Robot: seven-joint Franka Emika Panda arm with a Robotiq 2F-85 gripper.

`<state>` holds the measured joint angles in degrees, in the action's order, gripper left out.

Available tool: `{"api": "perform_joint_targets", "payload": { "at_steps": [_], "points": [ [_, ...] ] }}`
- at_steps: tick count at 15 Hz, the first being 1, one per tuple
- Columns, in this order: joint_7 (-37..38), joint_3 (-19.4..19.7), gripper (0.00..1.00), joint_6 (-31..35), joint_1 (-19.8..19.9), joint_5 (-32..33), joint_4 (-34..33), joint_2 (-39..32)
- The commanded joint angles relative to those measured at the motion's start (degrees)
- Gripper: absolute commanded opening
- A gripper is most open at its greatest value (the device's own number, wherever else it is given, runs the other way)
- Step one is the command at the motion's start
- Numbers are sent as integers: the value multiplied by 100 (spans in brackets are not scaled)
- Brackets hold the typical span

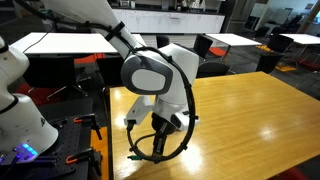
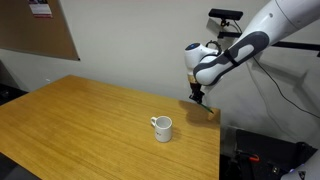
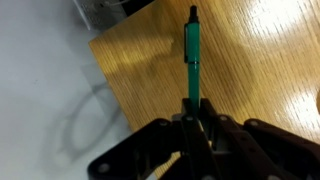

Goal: Take the pen from the white cup and put it on the table

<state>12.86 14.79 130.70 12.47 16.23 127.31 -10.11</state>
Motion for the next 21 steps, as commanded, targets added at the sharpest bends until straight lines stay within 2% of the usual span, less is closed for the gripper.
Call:
{"api": "perform_joint_targets", "payload": {
  "at_steps": [1, 2, 10, 16, 21],
  "points": [
    [19, 7, 40, -65, 4, -235, -169, -96],
    [28, 8, 42, -72, 1, -272, -178, -102],
    [465, -10, 99, -301, -203, -44, -59, 212],
    [735, -185, 100, -644, -388, -78, 79, 778],
    [380, -481, 100, -917, -459, -302, 196, 1309]
  ]
}}
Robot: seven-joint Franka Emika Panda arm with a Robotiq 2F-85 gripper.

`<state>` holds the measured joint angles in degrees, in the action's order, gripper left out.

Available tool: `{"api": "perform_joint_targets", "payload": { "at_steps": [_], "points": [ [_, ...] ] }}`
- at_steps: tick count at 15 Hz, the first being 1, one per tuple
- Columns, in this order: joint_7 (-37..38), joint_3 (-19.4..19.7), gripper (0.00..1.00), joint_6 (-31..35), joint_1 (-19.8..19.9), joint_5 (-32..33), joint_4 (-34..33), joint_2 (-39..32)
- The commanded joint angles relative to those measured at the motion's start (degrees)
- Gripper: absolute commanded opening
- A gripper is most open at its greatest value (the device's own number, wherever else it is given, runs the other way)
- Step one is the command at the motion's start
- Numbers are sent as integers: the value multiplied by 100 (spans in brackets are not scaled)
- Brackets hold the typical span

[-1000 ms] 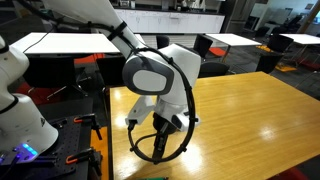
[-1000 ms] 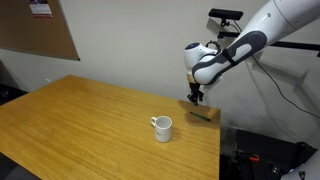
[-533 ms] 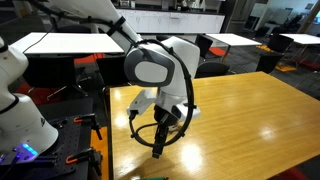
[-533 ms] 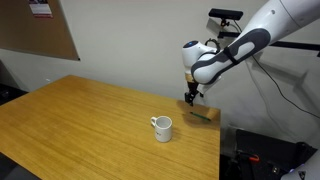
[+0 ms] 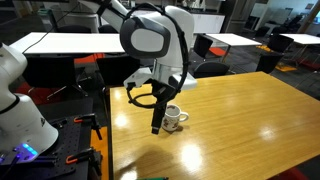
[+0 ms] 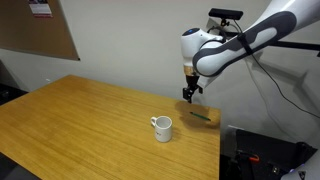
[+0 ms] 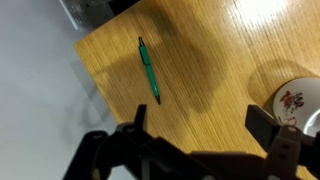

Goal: Take the pen from the white cup and put it on the table

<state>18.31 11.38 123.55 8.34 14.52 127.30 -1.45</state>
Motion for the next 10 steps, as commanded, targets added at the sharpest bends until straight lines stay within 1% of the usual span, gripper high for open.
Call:
{"api": "perform_joint_targets", "payload": {
  "at_steps": [1, 4, 5, 10],
  "points": [
    [-183, -195, 100, -211, -52, -163, 210, 509],
    [-424, -314, 100, -155, -80, -316, 315, 691],
    [-178, -313, 100, -106, -30, -146, 130, 428],
    [-263, -361, 100, -106, -37, -208, 219, 535]
  ]
}}
